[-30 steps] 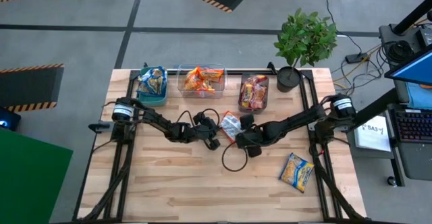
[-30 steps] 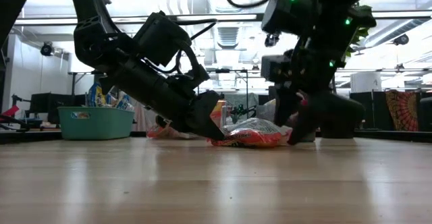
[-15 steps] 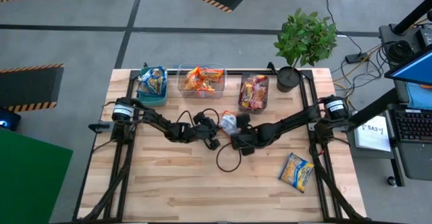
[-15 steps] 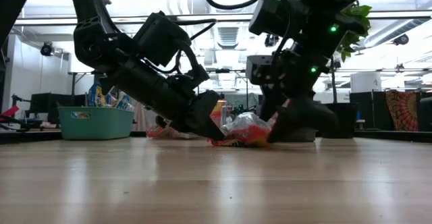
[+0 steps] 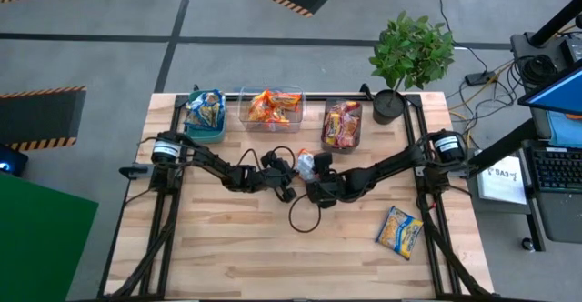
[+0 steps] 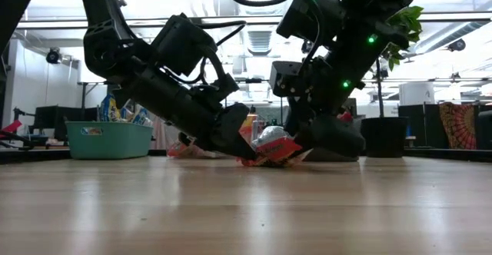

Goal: Sort Maruchan noodles
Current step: Put the orange noodle pack into the transparent bin

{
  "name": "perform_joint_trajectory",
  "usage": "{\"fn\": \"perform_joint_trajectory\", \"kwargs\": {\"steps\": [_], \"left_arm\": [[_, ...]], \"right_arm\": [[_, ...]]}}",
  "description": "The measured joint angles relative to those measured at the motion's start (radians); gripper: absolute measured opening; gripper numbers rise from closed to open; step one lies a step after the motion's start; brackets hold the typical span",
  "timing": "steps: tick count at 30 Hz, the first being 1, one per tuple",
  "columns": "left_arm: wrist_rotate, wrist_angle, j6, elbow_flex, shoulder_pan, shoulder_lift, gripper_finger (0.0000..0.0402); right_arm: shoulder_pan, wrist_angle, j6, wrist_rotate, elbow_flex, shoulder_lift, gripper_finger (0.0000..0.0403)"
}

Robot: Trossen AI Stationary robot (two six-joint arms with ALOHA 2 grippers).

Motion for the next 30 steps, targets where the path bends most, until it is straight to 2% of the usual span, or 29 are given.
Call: {"fn": "perform_joint_trajectory", "kwargs": {"steps": [10, 17, 22, 26, 30], "left_arm": [[0.021, -0.032, 0.011, -0.002, -0.011, -0.035, 0.0], [0.039, -0.27, 0.032, -0.002, -0.022, -0.172, 0.0], [0.078, -0.399, 0.057, -0.002, -0.024, -0.266, 0.0011], [0.092, -0.467, 0.074, -0.002, -0.028, -0.331, 0.0038], [0.094, -0.546, 0.085, -0.002, -0.037, -0.386, 0.0087]], "right_arm": [[0.0, -0.009, 0.004, -0.02, 0.0, -0.008, 0.002], [-0.018, -0.124, 0.173, -0.201, 0.061, -0.058, 0.0013], [-0.061, -0.222, 0.309, -0.399, 0.163, -0.064, 0.0013], [-0.098, -0.248, 0.37, -0.557, 0.225, -0.065, 0.0013], [-0.116, -0.263, 0.396, -0.614, 0.258, -0.065, 0.0013]]}}
